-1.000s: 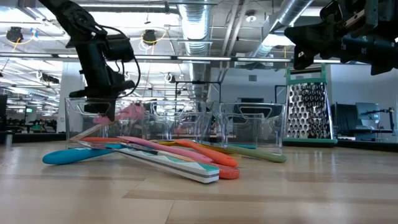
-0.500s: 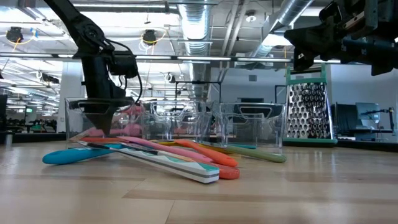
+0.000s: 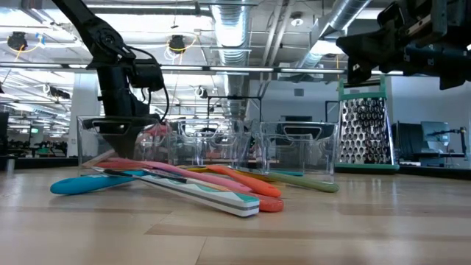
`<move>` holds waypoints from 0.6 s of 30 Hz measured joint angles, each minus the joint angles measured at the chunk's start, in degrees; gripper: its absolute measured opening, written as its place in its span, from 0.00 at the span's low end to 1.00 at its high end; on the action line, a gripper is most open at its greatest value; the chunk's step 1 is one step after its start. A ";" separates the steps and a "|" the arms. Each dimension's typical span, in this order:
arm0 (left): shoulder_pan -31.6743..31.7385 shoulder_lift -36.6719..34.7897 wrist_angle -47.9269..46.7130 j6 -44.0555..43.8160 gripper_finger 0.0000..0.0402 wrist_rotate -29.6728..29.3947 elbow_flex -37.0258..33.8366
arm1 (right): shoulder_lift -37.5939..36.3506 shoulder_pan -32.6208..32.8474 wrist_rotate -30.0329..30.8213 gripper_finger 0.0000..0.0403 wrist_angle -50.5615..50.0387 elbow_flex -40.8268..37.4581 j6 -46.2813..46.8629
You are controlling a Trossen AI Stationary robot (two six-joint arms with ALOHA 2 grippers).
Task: Pick & Place Kitchen Items
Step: Put the top pink spatula into the left transparent bin, then put the orange spatula into the left transparent bin
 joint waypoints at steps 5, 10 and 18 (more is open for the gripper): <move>0.00 -0.72 0.29 0.83 0.23 -0.69 0.00 | 0.00 -0.01 0.00 0.00 -0.31 0.00 0.00; 0.00 -4.44 0.86 0.83 0.20 -0.37 0.00 | 0.00 0.00 0.01 0.00 -0.31 0.00 0.00; -0.56 -15.08 2.00 4.44 0.10 -0.23 0.00 | 0.00 -0.04 0.01 0.00 -0.33 0.00 -1.36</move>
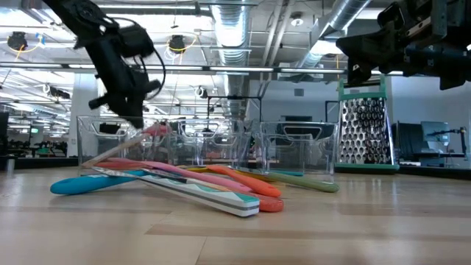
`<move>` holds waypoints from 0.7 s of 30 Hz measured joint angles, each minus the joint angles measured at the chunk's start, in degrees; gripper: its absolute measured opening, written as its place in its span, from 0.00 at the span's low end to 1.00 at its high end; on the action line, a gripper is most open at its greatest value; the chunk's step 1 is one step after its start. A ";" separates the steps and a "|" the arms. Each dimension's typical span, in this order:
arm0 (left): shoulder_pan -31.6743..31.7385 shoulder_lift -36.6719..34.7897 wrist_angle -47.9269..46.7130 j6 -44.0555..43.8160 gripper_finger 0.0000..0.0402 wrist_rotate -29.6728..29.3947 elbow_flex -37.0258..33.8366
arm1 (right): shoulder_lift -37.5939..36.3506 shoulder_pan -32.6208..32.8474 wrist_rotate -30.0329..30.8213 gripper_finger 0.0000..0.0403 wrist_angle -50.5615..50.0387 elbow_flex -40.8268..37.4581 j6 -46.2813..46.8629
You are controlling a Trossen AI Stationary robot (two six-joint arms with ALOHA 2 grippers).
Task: Pick & Place Kitchen Items
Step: Put the orange spatula into the left transparent bin
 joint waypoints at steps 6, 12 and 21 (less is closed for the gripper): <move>-3.99 -8.28 1.27 6.03 0.01 0.00 0.00 | 0.00 0.00 0.00 0.00 -0.02 0.01 0.00; -13.97 -15.23 4.08 11.69 0.00 -0.62 0.00 | 0.00 0.00 0.00 0.00 -0.02 0.00 0.00; -33.89 -22.13 13.04 19.47 0.00 -3.48 0.00 | 0.00 0.02 0.03 0.00 -0.04 0.01 0.02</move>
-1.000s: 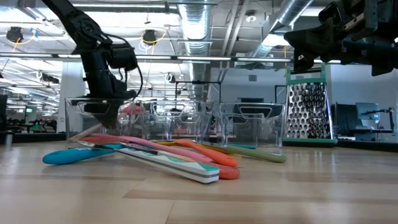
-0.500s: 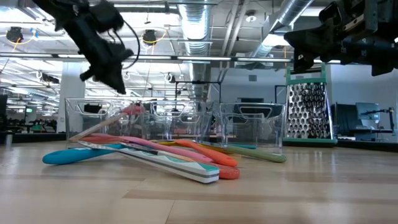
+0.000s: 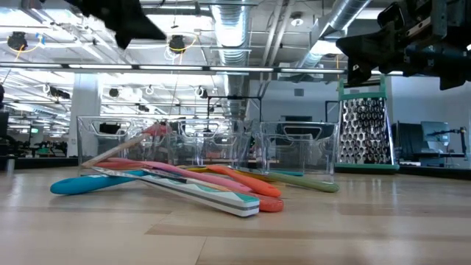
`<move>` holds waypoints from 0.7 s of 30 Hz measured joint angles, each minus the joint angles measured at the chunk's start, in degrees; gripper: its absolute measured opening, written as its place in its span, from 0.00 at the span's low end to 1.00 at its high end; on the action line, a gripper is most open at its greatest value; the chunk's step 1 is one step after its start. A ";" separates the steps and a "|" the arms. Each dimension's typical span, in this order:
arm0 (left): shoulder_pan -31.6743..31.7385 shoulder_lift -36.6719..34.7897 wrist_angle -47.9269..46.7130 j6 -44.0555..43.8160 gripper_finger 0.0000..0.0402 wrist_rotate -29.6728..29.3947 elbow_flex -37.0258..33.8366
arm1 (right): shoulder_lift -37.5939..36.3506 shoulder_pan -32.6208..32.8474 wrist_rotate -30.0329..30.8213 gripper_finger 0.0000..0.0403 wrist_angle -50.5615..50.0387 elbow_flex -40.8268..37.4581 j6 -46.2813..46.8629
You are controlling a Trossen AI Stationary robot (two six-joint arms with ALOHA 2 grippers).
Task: Pick & Place Kitchen Items
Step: Put the orange spatula into the left transparent bin
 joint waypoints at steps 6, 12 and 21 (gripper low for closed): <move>-10.00 -0.88 4.46 3.52 0.00 -0.01 0.00 | 0.00 0.00 -0.01 0.00 0.00 -0.01 0.00; -14.52 -0.88 4.98 3.98 0.00 -0.01 0.00 | 0.00 0.00 -0.01 0.00 0.00 0.00 0.00; -15.10 -0.84 5.32 3.45 0.00 -0.02 0.00 | -0.02 -0.02 -0.01 0.00 2.08 -0.01 -0.13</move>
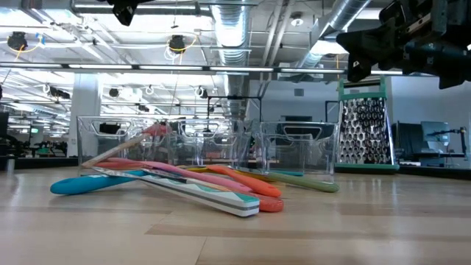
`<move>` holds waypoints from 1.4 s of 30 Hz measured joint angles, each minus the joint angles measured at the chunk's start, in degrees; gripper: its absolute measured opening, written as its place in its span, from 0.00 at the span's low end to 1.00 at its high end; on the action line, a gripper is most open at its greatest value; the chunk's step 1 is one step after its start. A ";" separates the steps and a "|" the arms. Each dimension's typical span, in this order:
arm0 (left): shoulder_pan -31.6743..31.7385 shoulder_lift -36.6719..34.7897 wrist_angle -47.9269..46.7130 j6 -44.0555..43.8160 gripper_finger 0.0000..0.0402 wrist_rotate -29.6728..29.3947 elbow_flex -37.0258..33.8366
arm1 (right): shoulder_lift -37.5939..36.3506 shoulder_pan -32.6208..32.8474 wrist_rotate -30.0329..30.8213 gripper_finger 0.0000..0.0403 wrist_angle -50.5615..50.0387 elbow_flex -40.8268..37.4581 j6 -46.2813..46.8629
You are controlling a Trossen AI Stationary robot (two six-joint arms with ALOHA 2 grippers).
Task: Pick & Place Kitchen Items
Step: Put the orange spatula into the left transparent bin
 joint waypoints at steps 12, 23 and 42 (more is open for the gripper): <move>0.00 0.00 0.00 -0.04 0.00 0.00 0.00 | 0.00 0.04 6.18 0.00 0.26 0.02 5.90; 0.04 0.00 -1.26 -1.62 0.00 0.03 0.00 | 0.88 6.96 25.37 0.00 -1.19 1.27 10.25; 0.04 0.00 -7.43 -3.30 0.00 0.07 0.00 | 26.52 19.31 38.79 0.00 -21.24 28.23 19.55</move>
